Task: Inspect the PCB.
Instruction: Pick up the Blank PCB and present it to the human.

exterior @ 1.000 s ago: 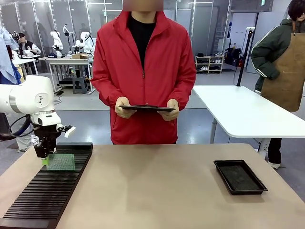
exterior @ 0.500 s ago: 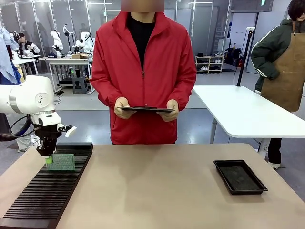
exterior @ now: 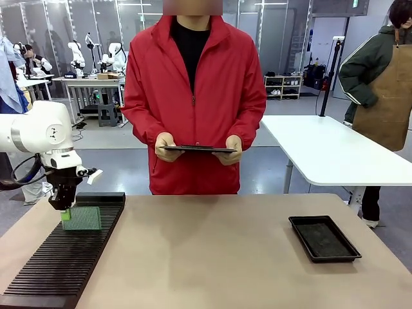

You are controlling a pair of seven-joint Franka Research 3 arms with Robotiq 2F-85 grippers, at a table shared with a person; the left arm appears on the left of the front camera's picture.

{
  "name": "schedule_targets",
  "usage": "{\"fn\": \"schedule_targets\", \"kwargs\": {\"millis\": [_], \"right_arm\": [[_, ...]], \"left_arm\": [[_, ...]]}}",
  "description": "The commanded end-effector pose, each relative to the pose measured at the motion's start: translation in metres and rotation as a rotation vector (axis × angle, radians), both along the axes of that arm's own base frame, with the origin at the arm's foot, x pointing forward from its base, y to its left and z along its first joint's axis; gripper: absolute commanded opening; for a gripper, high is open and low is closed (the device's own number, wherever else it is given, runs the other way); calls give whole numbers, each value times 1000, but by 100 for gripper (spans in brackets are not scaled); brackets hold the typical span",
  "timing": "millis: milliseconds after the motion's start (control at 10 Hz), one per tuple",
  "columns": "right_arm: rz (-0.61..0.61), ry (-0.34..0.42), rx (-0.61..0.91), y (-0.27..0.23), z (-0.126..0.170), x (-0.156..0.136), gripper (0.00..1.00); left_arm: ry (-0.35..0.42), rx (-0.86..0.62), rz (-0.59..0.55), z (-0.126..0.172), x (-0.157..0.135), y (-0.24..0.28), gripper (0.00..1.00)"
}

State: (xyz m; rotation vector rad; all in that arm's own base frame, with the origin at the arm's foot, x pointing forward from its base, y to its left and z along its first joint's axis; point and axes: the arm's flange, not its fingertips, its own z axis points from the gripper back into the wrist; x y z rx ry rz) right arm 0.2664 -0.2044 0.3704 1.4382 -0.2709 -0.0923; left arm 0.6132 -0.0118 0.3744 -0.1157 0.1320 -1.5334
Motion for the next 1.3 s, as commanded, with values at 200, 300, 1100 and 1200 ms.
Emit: {"fn": "schedule_targets", "kwargs": {"millis": [200,300,1100,1200], "right_arm": [[4,-4,3,0,0,-3,100],[4,-4,3,0,0,-3,100],[4,-4,3,0,0,-3,100],[4,-4,3,0,0,-3,100]], "left_arm": [[-82,-134,148,59,-25,20,0],[-69,-182,201,65,-27,25,0],[403,-811,902,8,-67,42,0],[399,-849,950,1,-71,40,0]]}}
